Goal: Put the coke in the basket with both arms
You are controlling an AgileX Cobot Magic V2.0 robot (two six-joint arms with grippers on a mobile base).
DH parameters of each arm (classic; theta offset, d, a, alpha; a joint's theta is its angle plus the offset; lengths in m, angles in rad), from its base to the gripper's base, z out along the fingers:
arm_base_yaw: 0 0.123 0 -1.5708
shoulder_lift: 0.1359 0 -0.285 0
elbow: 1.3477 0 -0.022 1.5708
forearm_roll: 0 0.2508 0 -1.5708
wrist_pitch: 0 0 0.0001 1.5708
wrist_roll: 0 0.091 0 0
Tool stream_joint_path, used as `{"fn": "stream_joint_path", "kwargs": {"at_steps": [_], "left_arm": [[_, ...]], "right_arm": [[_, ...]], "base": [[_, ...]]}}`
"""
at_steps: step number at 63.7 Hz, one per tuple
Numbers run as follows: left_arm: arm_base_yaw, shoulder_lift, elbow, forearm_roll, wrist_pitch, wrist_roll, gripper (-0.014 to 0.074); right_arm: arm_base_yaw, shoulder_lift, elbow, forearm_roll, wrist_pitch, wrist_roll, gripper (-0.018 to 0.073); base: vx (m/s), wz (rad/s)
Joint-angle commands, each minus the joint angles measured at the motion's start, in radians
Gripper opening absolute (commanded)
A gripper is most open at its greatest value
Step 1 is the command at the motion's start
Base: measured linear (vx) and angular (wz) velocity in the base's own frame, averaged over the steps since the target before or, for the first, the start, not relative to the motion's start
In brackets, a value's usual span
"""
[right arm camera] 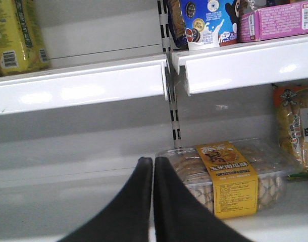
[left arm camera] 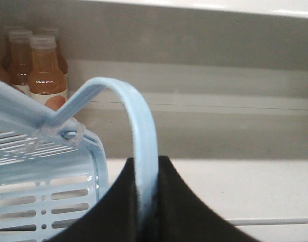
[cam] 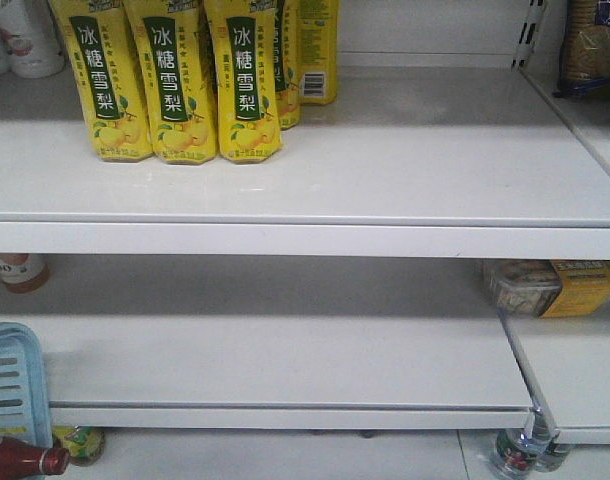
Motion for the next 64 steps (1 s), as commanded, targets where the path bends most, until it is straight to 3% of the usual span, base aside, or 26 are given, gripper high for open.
{"fn": "stream_joint_path", "kwargs": {"at_steps": [1, 64], "left_arm": [[0.000, -0.020, -0.004, 0.032, -0.168, 0.036, -0.0006], [0.000, -0.020, -0.004, 0.032, -0.168, 0.036, -0.0006]], "right_arm": [[-0.006, -0.018, 0.011, -0.004, -0.066, -0.008, -0.0006], [-0.006, -0.018, 0.011, -0.006, -0.035, -0.009, -0.0006]], "base": [[0.00, 0.00], [0.00, 0.00]]}}
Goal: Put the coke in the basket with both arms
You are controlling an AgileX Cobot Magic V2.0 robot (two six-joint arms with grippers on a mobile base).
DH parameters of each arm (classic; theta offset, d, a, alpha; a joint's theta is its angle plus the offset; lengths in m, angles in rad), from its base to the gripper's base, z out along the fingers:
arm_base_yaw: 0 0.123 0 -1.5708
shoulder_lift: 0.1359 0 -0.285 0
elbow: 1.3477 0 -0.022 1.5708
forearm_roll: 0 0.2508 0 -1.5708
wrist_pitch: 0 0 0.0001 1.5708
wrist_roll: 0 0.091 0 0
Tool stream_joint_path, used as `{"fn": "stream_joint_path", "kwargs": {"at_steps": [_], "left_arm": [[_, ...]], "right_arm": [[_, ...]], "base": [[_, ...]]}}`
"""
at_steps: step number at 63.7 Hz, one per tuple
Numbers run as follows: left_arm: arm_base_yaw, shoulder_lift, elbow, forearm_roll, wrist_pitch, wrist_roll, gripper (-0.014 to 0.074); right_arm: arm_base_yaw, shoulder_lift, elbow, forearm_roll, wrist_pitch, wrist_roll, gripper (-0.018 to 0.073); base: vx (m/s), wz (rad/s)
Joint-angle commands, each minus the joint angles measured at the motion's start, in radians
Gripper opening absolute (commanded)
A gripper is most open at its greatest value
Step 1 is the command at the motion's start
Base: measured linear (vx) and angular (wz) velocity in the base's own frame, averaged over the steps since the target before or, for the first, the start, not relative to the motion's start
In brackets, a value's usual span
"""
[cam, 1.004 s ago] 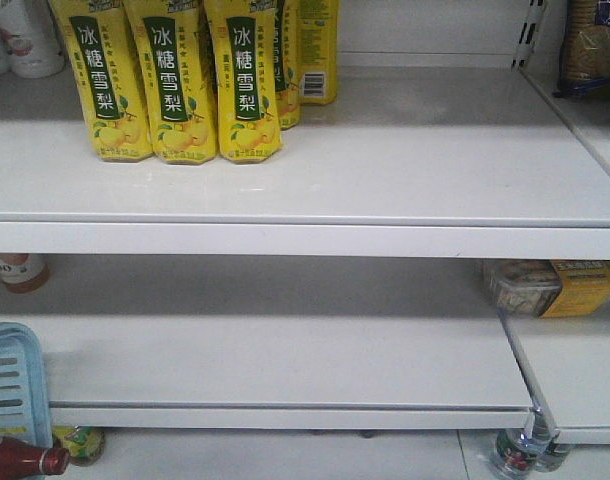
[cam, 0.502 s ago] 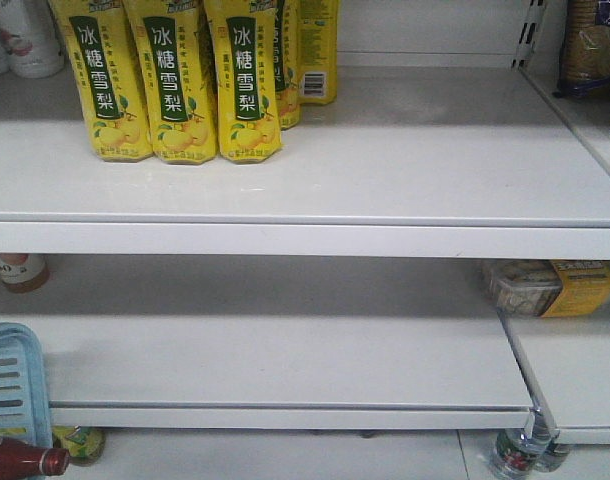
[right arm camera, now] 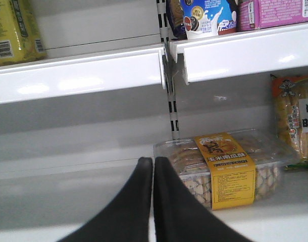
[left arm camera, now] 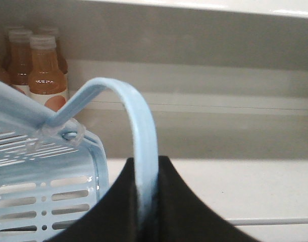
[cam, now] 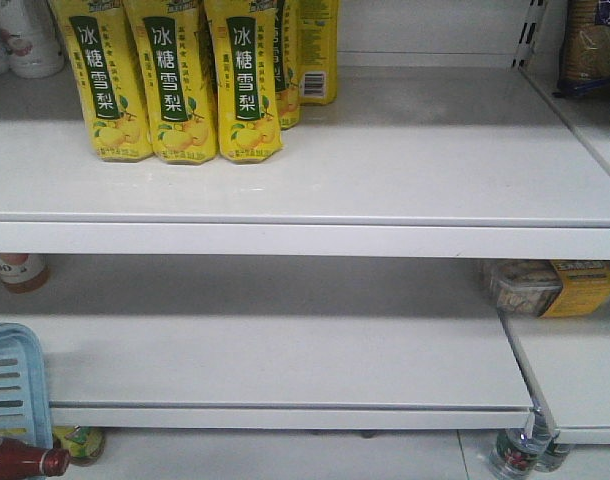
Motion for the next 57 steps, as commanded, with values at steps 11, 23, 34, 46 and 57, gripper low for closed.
{"fn": "stream_joint_path", "kwargs": {"at_steps": [11, 23, 34, 46, 57], "left_arm": [[0.000, -0.020, -0.004, 0.032, -0.168, 0.036, -0.0006], [0.000, -0.020, -0.004, 0.032, -0.168, 0.036, -0.0006], [0.000, -0.020, -0.004, 0.032, -0.168, 0.036, -0.0006], [0.000, -0.020, -0.004, 0.032, -0.168, 0.036, -0.0006], [0.000, -0.020, -0.004, 0.032, -0.168, 0.036, -0.0006]], "right_arm": [[-0.005, -0.018, 0.011, -0.006, -0.067, -0.010, -0.0006], [-0.005, -0.018, 0.011, -0.006, -0.067, -0.010, -0.0006], [-0.005, -0.018, 0.011, -0.006, -0.067, -0.010, -0.0006], [-0.005, -0.018, 0.011, -0.006, -0.067, -0.010, -0.0006], [-0.005, -0.018, 0.011, -0.006, -0.067, -0.010, -0.0006]], "base": [[0.00, 0.00], [0.00, 0.00], [0.00, 0.00], [0.00, 0.00], [0.00, 0.00]]}}
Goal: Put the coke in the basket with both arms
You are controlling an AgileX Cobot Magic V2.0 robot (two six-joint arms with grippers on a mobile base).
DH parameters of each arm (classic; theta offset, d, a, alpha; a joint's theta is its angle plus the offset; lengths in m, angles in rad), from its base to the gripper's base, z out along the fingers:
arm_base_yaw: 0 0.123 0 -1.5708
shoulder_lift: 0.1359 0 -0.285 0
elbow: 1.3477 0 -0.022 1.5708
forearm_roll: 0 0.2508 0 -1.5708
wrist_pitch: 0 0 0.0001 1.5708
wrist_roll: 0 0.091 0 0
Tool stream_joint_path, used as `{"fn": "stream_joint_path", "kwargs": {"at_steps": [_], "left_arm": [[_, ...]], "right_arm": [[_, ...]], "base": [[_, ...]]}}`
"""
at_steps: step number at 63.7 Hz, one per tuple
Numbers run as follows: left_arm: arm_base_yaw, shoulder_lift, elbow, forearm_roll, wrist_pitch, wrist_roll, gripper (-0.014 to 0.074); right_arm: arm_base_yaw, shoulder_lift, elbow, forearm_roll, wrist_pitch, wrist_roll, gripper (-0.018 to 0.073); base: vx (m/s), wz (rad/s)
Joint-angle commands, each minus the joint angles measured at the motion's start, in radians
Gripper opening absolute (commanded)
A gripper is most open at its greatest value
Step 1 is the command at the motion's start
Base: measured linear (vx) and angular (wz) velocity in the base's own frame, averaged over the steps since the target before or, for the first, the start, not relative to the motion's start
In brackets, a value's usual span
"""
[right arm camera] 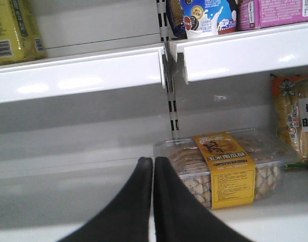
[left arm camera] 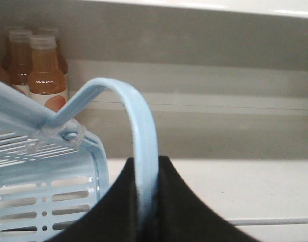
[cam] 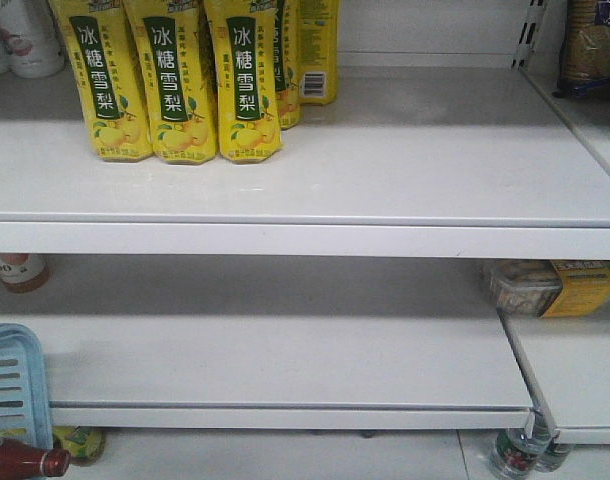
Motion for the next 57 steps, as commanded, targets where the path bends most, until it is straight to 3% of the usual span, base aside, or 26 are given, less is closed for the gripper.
{"fn": "stream_joint_path", "kwargs": {"at_steps": [1, 45, 57], "left_arm": [[0.000, -0.020, -0.004, 0.032, -0.168, 0.036, -0.0006], [0.000, -0.020, -0.004, 0.032, -0.168, 0.036, -0.0006], [0.000, -0.020, -0.004, 0.032, -0.168, 0.036, -0.0006]], "right_arm": [[-0.005, -0.018, 0.011, -0.006, -0.069, -0.009, -0.0006], [-0.005, -0.018, 0.010, -0.006, -0.065, -0.009, -0.0006], [-0.005, -0.018, 0.010, -0.026, -0.009, -0.024, -0.0006]], "base": [[0.00, 0.00], [0.00, 0.00], [0.00, 0.00]]}}
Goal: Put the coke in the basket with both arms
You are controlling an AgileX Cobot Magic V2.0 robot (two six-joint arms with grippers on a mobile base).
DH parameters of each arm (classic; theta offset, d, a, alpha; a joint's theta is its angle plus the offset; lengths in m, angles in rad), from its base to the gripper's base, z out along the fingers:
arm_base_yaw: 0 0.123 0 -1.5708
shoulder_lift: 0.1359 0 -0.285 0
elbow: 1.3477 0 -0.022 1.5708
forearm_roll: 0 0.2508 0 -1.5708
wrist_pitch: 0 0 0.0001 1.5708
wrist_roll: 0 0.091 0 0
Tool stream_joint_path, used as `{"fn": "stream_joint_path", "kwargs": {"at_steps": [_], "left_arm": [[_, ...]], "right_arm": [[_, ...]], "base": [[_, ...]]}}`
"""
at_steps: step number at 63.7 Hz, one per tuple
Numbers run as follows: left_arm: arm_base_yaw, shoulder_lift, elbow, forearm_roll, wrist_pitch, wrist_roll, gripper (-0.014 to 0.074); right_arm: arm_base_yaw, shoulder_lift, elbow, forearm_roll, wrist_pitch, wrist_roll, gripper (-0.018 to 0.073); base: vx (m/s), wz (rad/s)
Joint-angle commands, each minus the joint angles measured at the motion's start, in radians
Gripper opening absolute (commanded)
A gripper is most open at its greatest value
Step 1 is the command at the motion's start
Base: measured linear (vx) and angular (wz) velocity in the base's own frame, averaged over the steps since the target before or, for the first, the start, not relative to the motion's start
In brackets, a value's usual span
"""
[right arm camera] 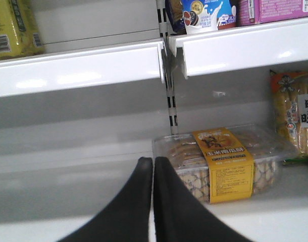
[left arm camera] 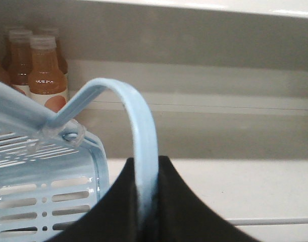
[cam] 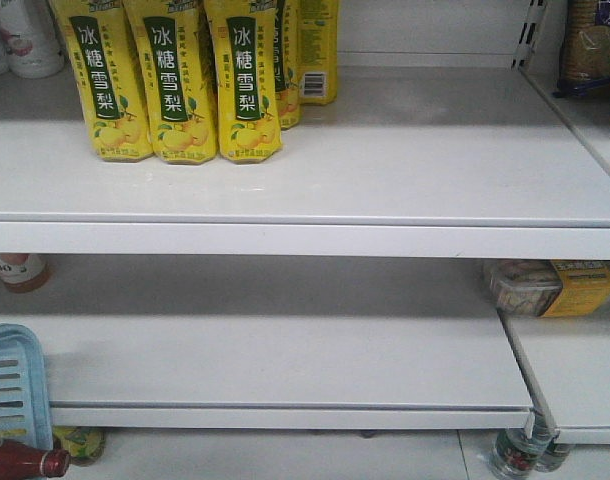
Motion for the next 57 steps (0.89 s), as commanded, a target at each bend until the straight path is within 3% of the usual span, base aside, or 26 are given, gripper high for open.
{"fn": "stream_joint_path", "kwargs": {"at_steps": [1, 57], "left_arm": [[0.000, -0.020, -0.004, 0.032, -0.168, 0.036, -0.0006], [0.000, -0.020, -0.004, 0.032, -0.165, 0.038, -0.0006]], "right_arm": [[-0.005, -0.018, 0.010, -0.029, -0.030, -0.019, -0.0006], [-0.005, -0.018, 0.010, -0.061, -0.023, -0.014, -0.0006]], "base": [[0.00, 0.00], [0.00, 0.00]]}}
